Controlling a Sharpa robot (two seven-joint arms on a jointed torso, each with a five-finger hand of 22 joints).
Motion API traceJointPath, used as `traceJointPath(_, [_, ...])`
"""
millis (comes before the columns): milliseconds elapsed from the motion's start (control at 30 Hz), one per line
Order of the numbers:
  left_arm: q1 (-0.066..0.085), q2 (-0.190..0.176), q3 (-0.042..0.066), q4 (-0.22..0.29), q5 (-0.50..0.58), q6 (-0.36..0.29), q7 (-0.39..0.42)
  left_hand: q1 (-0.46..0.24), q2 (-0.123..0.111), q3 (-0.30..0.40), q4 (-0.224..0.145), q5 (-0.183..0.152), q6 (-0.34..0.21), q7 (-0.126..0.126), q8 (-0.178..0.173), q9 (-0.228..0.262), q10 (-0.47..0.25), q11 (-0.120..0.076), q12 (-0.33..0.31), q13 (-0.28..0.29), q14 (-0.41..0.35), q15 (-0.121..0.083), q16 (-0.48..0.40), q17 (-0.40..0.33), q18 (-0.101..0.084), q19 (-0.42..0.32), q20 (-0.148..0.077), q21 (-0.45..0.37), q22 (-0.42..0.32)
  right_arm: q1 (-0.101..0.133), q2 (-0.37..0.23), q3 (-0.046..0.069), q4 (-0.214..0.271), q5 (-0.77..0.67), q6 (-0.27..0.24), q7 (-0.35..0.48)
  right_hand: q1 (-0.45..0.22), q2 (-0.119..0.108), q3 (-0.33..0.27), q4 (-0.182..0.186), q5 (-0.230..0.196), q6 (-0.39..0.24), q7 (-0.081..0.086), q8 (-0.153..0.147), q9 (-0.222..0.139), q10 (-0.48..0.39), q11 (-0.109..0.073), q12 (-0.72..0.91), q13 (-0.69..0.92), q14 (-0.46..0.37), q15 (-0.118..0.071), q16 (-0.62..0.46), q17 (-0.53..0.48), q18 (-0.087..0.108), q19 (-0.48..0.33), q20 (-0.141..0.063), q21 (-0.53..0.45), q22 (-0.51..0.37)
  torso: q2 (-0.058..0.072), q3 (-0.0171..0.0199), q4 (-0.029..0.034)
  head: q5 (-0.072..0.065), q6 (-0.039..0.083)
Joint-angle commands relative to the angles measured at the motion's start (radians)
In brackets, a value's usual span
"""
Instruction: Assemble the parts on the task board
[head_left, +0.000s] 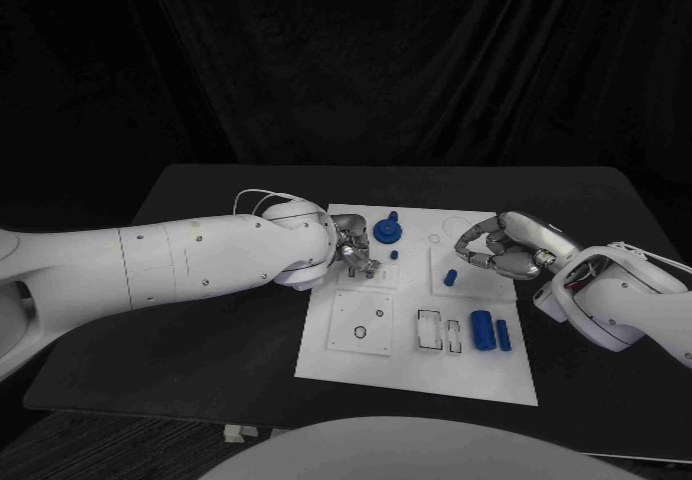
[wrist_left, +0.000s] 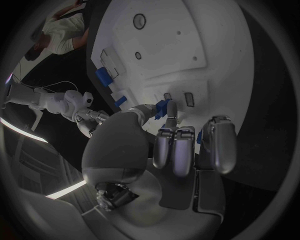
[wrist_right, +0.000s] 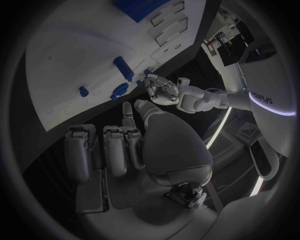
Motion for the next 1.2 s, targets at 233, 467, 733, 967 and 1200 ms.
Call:
traceJointPath(233, [-0.006,0.002,0.001,-0.001,0.004,-0.001,0.011,0.002,0.016,0.213,-0.231,-0.024,-0.001,-0.007,-0.001,-0.006,0.08,0.008,-0.007,0.233,0.104,0.009,0.003,0.263,0.005,0.028,0.006,-0.006,0.196,-0.003,-0.003,0.0,0.004,-0.002,-0.012,-0.003,0.011,0.001,0.002,-0.006,0.006,-0.003,0.0,-0.006,-0.001,0.104,0.004,0.003,0.263,0.106,0.005,0.003,0.263,-0.014,0.103,0.005,-0.001,0.261,0.0,-0.0001,-0.0001,0.0,0.0])
traceJointPath(467, [-0.012,0.0,0.001,0.002,0.004,0.004,0.008,0.002,0.017,0.211,-0.231,-0.028,-0.001,-0.007,-0.002,-0.007,0.08,0.009,-0.006,0.233,0.104,0.009,0.003,0.263,0.005,0.028,0.007,-0.006,0.196,-0.003,-0.003,0.0,0.004,-0.002,-0.011,-0.003,0.013,-0.001,0.003,-0.009,0.008,-0.003,0.001,-0.006,-0.001,0.104,0.005,0.003,0.263,0.106,0.006,0.003,0.263,-0.014,0.101,0.005,-0.003,0.26,0.0,-0.0001,-0.0004,0.001,0.0])
traceJointPath(733, [-0.017,-0.002,0.001,0.002,0.004,0.005,0.009,0.002,0.017,0.209,-0.231,-0.03,-0.001,-0.007,-0.002,-0.007,0.079,0.009,-0.007,0.232,0.104,0.009,0.003,0.263,0.006,0.028,0.007,-0.008,0.195,-0.003,-0.003,0.0,0.004,-0.002,-0.01,-0.003,0.013,-0.001,0.003,-0.009,0.008,-0.003,0.001,-0.006,-0.001,0.104,0.005,0.003,0.263,0.106,0.006,0.003,0.263,-0.014,0.101,0.005,-0.003,0.26,0.0,0.0003,0.0004,-0.001,0.0])
traceJointPath(967, [-0.02,-0.001,0.001,0.002,0.004,0.004,0.011,0.003,0.02,0.199,-0.229,-0.048,-0.001,-0.007,-0.002,-0.01,0.079,0.009,-0.007,0.232,0.104,0.01,0.003,0.263,0.006,0.027,0.008,-0.008,0.195,-0.003,-0.003,0.0,0.004,-0.002,-0.01,-0.004,0.013,-0.001,0.003,-0.009,0.008,-0.003,0.001,-0.006,-0.001,0.104,0.005,0.003,0.263,0.106,0.006,0.003,0.263,-0.014,0.101,0.005,-0.003,0.26,0.0,0.0002,0.0003,0.0,0.0])
traceJointPath(1200, [-0.022,-0.003,0.001,0.001,0.004,0.012,0.007,-0.004,0.029,0.14,-0.208,-0.139,-0.004,-0.019,-0.005,-0.021,0.078,0.002,-0.008,0.231,0.104,0.007,0.003,0.263,0.007,0.026,0.008,-0.013,0.194,-0.004,-0.003,0.0,0.003,-0.002,-0.009,-0.004,0.013,-0.001,0.004,-0.01,0.009,-0.003,0.002,-0.006,-0.001,0.104,0.006,0.003,0.263,0.106,0.006,0.003,0.263,-0.014,0.101,0.005,-0.003,0.26,0.0,0.0,0.0,0.0,0.0])
